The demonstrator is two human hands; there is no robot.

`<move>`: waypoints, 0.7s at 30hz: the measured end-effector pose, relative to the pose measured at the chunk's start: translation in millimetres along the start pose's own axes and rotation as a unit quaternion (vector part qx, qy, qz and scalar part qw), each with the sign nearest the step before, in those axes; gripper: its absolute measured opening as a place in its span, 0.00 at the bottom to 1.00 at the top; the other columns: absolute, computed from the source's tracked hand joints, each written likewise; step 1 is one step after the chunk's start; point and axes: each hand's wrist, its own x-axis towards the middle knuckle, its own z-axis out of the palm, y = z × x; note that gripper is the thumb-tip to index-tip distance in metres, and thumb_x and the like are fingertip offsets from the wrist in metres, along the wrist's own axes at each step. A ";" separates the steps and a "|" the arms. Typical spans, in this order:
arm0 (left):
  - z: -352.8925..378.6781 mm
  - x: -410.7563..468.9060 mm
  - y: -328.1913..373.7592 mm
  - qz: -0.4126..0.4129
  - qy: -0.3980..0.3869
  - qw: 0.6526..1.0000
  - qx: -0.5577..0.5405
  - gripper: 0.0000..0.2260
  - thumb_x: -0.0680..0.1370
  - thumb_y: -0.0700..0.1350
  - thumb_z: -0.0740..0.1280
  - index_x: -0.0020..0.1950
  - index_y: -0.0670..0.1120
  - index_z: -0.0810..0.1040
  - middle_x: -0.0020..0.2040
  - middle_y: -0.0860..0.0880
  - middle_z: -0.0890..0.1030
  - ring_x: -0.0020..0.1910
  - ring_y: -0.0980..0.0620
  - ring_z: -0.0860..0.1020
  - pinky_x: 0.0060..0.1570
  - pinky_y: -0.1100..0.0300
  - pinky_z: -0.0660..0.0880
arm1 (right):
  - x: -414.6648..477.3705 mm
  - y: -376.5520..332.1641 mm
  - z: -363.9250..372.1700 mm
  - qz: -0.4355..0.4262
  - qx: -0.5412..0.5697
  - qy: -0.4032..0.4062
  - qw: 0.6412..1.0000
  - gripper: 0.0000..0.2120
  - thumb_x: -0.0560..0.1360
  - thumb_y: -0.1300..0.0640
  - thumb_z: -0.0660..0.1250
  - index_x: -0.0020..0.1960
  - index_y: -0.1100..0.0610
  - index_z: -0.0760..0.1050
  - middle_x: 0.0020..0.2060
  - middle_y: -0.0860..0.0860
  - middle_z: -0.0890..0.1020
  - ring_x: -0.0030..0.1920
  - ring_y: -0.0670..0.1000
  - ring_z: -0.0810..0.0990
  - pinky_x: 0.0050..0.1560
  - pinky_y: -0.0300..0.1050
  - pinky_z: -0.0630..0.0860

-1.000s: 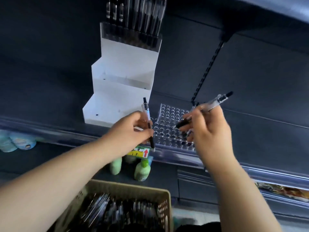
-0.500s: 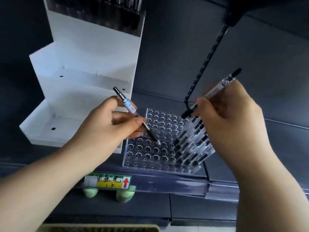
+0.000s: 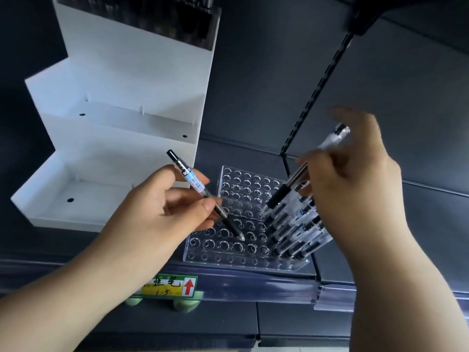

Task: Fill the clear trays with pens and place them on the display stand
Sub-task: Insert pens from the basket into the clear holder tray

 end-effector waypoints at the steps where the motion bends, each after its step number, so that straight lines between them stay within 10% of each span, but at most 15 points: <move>1: 0.0 -0.5 0.1 0.001 -0.002 1.000 -0.001 0.10 0.63 0.50 0.69 0.43 0.57 0.79 0.42 0.47 0.85 0.42 0.51 0.84 0.40 0.65 0.79 | -0.2 -0.4 0.6 -0.005 0.003 0.001 1.000 0.24 0.73 0.63 0.60 0.66 0.47 0.62 0.29 0.54 0.80 0.31 0.45 0.76 0.28 0.27 0.68; 21: 0.0 -3.9 -0.6 0.019 -0.005 1.000 0.019 0.11 0.63 0.52 0.70 0.45 0.58 0.78 0.43 0.49 0.85 0.42 0.50 0.84 0.41 0.65 0.78 | -2.6 -0.6 5.9 0.014 -0.023 0.012 1.000 0.09 0.72 0.57 0.70 0.50 0.47 0.76 0.36 0.36 0.78 0.41 0.32 0.76 0.36 0.18 0.66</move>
